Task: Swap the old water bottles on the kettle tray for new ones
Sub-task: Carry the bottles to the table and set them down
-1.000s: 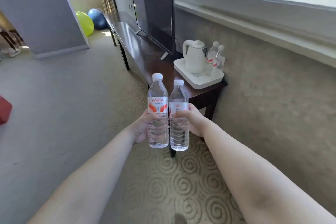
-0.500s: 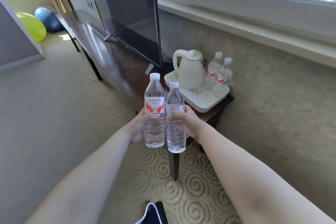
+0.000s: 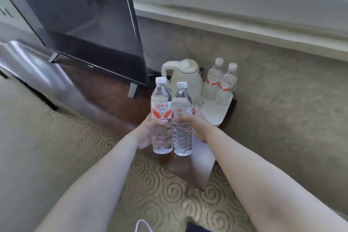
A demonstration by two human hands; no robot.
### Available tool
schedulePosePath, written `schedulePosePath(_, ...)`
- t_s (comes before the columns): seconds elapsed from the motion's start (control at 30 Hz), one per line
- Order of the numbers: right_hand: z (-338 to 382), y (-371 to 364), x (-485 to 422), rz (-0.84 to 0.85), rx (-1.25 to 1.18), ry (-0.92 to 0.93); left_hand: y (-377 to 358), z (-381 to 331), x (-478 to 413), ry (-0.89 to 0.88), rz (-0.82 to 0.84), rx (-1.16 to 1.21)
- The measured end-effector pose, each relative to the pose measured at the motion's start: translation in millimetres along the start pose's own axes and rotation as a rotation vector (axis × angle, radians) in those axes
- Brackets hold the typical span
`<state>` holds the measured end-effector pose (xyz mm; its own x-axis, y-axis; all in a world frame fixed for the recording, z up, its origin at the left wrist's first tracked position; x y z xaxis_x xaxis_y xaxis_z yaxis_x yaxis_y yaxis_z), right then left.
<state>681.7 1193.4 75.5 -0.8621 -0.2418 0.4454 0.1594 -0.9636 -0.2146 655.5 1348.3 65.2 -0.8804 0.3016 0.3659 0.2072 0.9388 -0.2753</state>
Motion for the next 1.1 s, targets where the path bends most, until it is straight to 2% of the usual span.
schedulePosePath(0.4, 8.4, -5.6, -83.3, -0.103, -0.078, -0.003, 52.9, -26.6, -83.0, 0.081, 0.082, -0.038)
schedulePosePath(0.53, 12.4, -12.3, -99.8, -0.162, -0.079, -0.012, 72.7, -37.8, -101.3, 0.102, 0.078, -0.151)
schedulePosePath(0.87, 9.7, -53.8, -134.4, -0.295, -0.047, -0.016, 137.4, -58.4, -139.6, 0.193, 0.336, -0.332)
schedulePosePath(1.1, 5.2, -84.0, -149.8, -0.450, -0.072, 0.039, 169.7, -70.5, -152.5, 0.182, 0.375, -0.431)
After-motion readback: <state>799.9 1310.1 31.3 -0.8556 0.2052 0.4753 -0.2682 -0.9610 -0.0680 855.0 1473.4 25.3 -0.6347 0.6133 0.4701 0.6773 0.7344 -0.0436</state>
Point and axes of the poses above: each hand's wrist, its own x-axis away from the middle knuckle, its own y-axis out of the back of the hand, z = x × y, the point moved 6 cm from there along -x, towards the middle knuckle, and after that the axes turned 1 degree about -x, right-handed, at the moved point
